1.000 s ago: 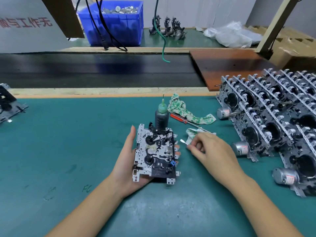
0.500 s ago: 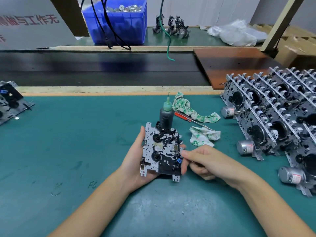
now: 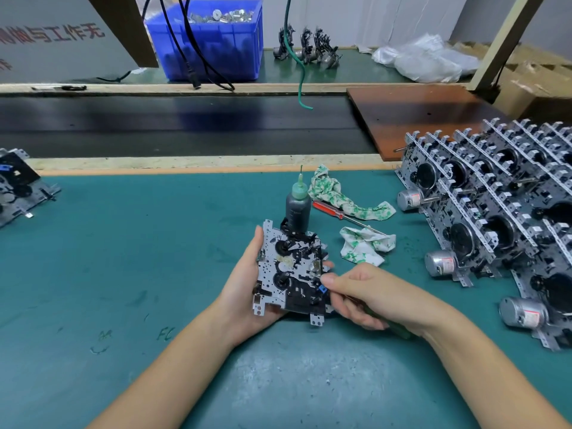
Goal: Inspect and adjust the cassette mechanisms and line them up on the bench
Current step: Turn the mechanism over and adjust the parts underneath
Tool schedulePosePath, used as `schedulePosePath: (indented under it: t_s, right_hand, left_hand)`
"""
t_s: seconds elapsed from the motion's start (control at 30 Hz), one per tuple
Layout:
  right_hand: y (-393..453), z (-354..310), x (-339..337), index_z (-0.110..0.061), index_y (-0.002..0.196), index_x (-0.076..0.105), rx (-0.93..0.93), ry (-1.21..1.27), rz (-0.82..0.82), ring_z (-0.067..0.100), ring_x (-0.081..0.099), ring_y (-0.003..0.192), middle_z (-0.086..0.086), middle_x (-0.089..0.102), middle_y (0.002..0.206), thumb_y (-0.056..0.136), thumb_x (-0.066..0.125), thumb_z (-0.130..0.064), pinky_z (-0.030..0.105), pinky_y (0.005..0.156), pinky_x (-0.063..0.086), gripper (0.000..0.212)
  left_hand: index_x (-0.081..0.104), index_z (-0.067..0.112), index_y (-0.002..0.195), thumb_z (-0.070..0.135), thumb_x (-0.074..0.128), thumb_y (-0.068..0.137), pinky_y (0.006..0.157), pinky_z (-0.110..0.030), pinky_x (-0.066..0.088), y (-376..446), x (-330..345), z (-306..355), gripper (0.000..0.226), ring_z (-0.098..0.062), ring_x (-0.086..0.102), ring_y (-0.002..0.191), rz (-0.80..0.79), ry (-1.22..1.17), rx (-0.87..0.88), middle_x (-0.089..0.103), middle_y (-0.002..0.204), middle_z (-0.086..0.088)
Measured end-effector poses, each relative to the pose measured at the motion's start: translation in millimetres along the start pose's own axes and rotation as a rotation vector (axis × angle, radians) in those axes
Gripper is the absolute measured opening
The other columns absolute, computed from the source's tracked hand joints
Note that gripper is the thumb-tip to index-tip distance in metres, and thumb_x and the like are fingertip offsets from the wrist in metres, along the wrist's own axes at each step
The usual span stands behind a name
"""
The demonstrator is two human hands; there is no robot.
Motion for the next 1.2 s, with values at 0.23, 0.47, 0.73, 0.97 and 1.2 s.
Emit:
schedulePosePath:
  t_s: [0.23,0.47,0.73,0.97,1.2]
  right_hand:
    - [1,-1,2,-0.010,0.047,0.049,0.009,-0.015,-0.025,0.009,0.020,0.026,-0.003,0.029,0.027,0.101,0.036,-0.030,0.017,0.037,0.021,0.059]
    - [3,-1,-3,-0.015,0.042,0.046,0.006,-0.141,0.005,0.009,0.025,0.026,-0.002,0.033,0.026,0.101,0.035,-0.035,0.022,0.049,0.032,0.063]
    - [5,3,-4,-0.018,0.042,0.043,0.036,-0.160,-0.033,0.010,0.023,0.026,-0.001,0.031,0.027,0.099,0.037,-0.040,0.018,0.040,0.029,0.062]
    - [4,1,-3,-0.020,0.032,0.043,0.023,-0.112,-0.056,0.012,0.020,0.029,-0.003,0.025,0.026,0.099,0.037,-0.039,0.021,0.039,0.022,0.071]
    - [1,3,-15,-0.012,0.052,0.046,-0.033,0.233,-0.045,0.008,0.014,0.025,-0.004,0.023,0.029,0.091,0.043,-0.043,0.011,0.034,0.018,0.050]
  left_hand:
    - [0.067,0.006,0.114,0.066,0.029,0.090,0.090,-0.040,0.051,3,-1,-1,0.076,-0.032,0.063,0.110,0.043,0.026,0.024,0.063,0.120,-0.023]
    - [0.070,0.006,0.109,0.065,0.033,0.090,0.091,-0.042,0.051,3,-2,-1,0.073,-0.033,0.064,0.107,0.057,0.032,0.035,0.064,0.118,-0.024]
    - [0.069,0.003,0.114,0.063,0.034,0.091,0.091,-0.043,0.048,0,0,0,0.073,-0.034,0.065,0.106,0.085,0.035,0.043,0.064,0.117,-0.024]
    - [0.069,0.005,0.114,0.065,0.032,0.091,0.092,-0.043,0.047,-1,1,1,0.074,-0.032,0.064,0.107,0.051,0.031,0.013,0.063,0.120,-0.023]
    - [0.066,-0.001,0.116,0.061,0.042,0.083,0.099,-0.040,0.046,-11,7,6,0.074,-0.032,0.061,0.112,-0.050,-0.119,-0.015,0.057,0.131,-0.021]
Point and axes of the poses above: each hand's wrist, its own y-axis towards the middle knuckle, its own x-axis out of the palm, z = x × y, the point moved 5 cm from there along y, towards the middle knuckle
